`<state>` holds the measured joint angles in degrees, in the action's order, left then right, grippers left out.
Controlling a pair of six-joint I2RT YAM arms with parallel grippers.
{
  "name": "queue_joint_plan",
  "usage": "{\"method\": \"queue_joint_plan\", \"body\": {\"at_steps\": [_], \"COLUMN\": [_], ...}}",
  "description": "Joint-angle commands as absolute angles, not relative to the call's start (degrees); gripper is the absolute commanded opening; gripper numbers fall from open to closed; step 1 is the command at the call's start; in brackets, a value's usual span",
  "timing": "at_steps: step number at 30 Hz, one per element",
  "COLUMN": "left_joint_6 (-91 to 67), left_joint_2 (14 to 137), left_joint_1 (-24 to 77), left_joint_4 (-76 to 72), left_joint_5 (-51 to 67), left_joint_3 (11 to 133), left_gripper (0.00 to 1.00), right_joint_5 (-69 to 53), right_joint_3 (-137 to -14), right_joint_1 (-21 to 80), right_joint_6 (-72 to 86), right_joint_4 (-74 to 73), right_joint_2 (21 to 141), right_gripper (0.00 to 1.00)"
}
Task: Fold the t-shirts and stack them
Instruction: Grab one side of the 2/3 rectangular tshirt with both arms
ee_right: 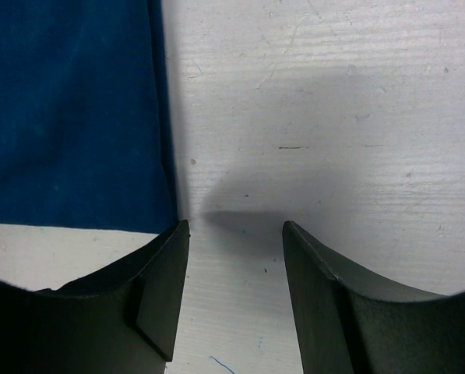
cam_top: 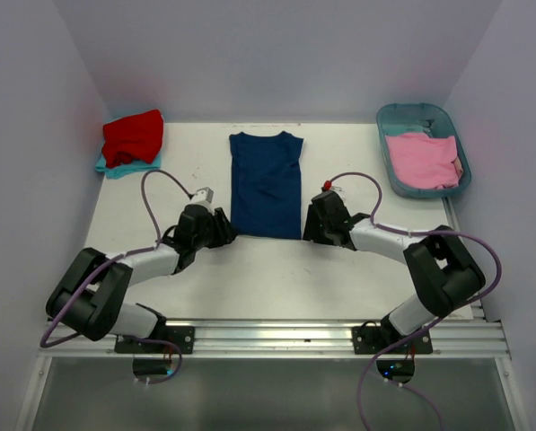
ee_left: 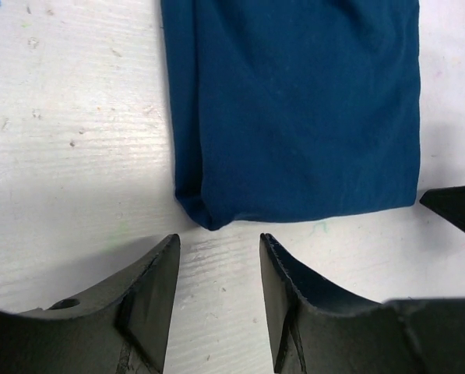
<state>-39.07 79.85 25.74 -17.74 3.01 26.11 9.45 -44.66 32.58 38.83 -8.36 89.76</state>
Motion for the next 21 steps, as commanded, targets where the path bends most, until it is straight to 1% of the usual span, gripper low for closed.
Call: {"method": "queue_joint_plan", "body": {"at_steps": [1,4,8,10,13,17,21], "left_joint_6": [-41.5,-43.4,-47.0,-48.4,-51.8,-56.7,-59.8], "left_joint_2": [79.7,81.1,84.8,86.5,88.5,90.0,90.7], "left_joint_1": [24.9,24.5,23.6,22.9,22.3,21.6,21.1], "left_joint_4": [-20.5,-22.0,-25.6,-28.1,-34.6,-47.0,-51.5], "left_joint_5": [0.3,-1.9,-1.1,1.3,4.2,8.0,9.8], "left_joint_3": [27.0,26.5,25.9,25.4,23.6,18.7,16.3], "left_gripper": [0.49,0.47,0.47,0.47,0.47,0.47,0.48], "right_joint_5": [10.3,10.4,10.5,10.5,10.8,11.2,11.5], "right_joint_3": [-44.7,-44.6,-44.1,-43.9,-43.8,-43.4,-43.3], "right_joint_1": [32.6,32.6,32.7,32.6,32.6,32.6,32.5], "right_joint_6": [38.5,38.5,38.5,38.3,38.1,37.9,37.7], "right_joint_4": [-6.9,-6.9,-6.7,-6.6,-6.8,-6.9,-6.8], "right_joint_2": [91.0,91.0,91.0,90.9,90.6,90.4,90.5], "right_gripper": [0.55,0.55,0.55,0.55,0.55,0.55,0.55]}}
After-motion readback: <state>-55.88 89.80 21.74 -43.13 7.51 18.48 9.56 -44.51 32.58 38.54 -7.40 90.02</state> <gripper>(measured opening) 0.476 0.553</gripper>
